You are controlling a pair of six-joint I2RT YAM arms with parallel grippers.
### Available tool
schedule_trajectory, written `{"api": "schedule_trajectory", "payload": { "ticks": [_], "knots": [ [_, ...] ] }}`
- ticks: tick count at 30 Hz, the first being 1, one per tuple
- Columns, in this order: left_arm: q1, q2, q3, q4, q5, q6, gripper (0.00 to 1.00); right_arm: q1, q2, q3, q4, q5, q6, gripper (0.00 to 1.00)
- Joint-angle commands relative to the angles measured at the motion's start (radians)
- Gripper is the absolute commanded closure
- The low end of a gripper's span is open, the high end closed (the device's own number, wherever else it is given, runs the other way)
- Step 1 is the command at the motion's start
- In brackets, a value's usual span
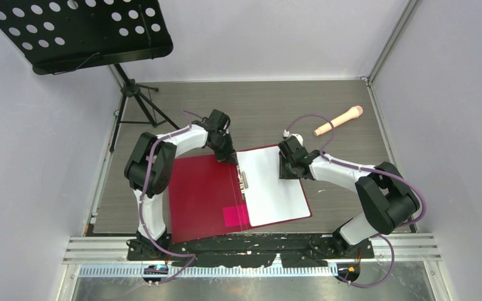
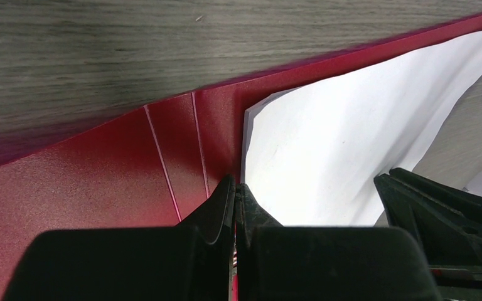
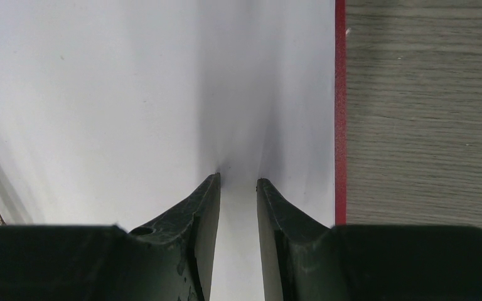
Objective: Put the files into the folder
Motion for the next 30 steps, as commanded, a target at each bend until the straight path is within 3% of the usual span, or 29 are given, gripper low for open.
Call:
{"api": "schedule_trajectory", "payload": {
  "ticks": [1, 21, 30],
  "knots": [
    [0.000, -0.041, -0.020, 0.044, 0.051, -0.005, 1.00, -0.001, 0.008, 0.038, 0.011, 0.013, -0.006, 0.66],
    [-0.029, -0.126, -0.058, 0.047, 0.066, 0.002, 1.00, -0.001, 0.039, 0.048, 0.016, 0.012, -0.003, 0.67],
    [-0.005, -0.036, 0.038, 0.015, 0.012, 0.057, 0.96, -0.002, 0.054, 0.051, 0.021, 0.004, 0.000, 0.67]
  ]
}}
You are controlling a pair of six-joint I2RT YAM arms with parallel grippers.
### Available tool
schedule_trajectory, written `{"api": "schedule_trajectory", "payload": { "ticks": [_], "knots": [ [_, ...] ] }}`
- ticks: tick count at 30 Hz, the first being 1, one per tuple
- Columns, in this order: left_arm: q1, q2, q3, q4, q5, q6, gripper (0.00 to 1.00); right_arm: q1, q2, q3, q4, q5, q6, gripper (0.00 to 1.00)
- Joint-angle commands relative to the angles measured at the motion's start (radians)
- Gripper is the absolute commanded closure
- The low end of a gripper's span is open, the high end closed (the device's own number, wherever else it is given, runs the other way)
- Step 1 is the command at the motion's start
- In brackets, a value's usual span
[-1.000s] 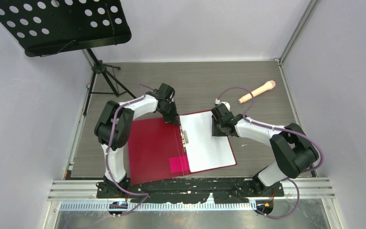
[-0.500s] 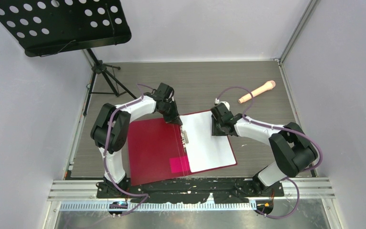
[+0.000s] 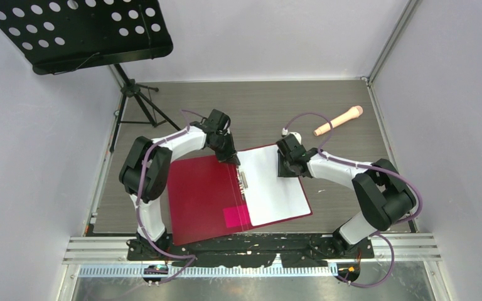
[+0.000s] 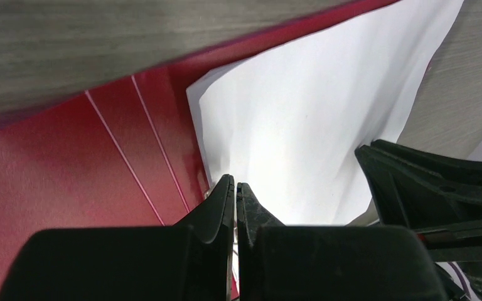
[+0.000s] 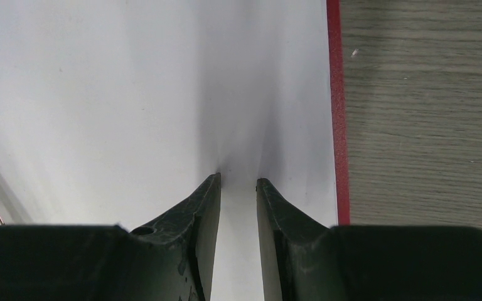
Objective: Put the files into the folder
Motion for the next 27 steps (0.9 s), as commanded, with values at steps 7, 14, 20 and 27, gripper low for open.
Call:
{"api": "schedule_trajectory", "payload": {
  "ticks": [7, 14, 20, 27],
  "knots": [
    [0.022, 0.099, 0.105, 0.004, 0.011, 0.065, 0.96, -0.001, 0.030, 0.021, 0.015, 0.002, 0.000, 0.67],
    [0.033, 0.105, 0.057, 0.028, 0.010, 0.054, 0.97, -0.001, 0.031, 0.022, 0.017, 0.002, 0.000, 0.67],
    [0.033, 0.062, -0.007, 0.052, 0.036, 0.051, 0.98, -0.001, 0.041, 0.023, 0.018, 0.002, 0.000, 0.67],
    [0.033, 0.015, -0.061, 0.077, 0.071, 0.046, 0.98, -0.001, 0.047, 0.027, 0.016, 0.001, 0.002, 0.67]
  ]
}}
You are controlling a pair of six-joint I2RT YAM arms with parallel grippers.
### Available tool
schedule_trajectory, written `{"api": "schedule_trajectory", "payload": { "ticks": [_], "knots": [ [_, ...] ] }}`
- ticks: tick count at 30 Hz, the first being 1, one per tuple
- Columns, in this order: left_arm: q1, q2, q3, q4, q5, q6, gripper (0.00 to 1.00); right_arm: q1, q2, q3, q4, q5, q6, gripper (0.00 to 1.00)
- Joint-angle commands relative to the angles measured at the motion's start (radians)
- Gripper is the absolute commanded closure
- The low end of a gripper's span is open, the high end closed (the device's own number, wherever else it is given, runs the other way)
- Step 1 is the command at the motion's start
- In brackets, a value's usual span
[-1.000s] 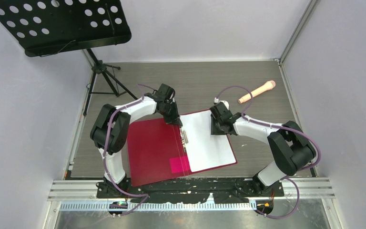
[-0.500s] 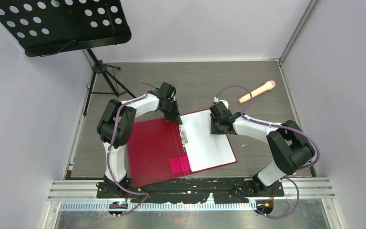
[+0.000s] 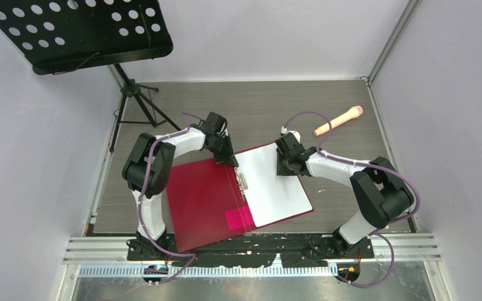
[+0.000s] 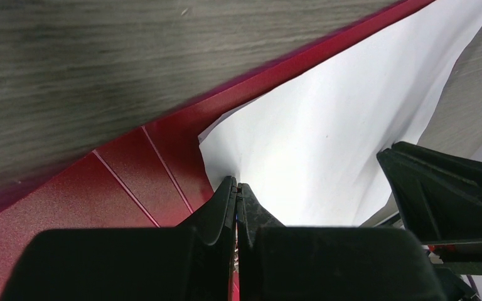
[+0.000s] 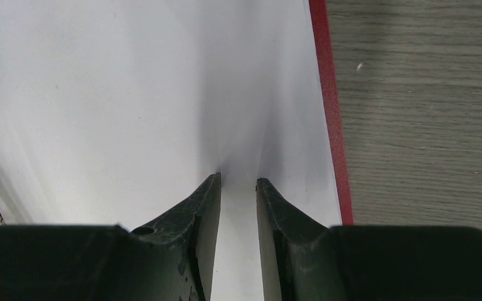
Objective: Put the files into the folder
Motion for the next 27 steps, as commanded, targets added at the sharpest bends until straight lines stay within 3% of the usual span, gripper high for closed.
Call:
{"api": "schedule_trajectory", "payload": {
  "ticks": [1, 27],
  "knots": [
    [0.003, -0.048, -0.038, 0.007, 0.031, 0.006, 0.98, -0.001, 0.028, 0.013, 0.001, 0.002, 0.003, 0.67],
    [-0.053, -0.149, -0.110, 0.037, 0.109, -0.028, 1.00, -0.001, 0.041, 0.010, 0.004, 0.001, 0.010, 0.67]
  ]
}}
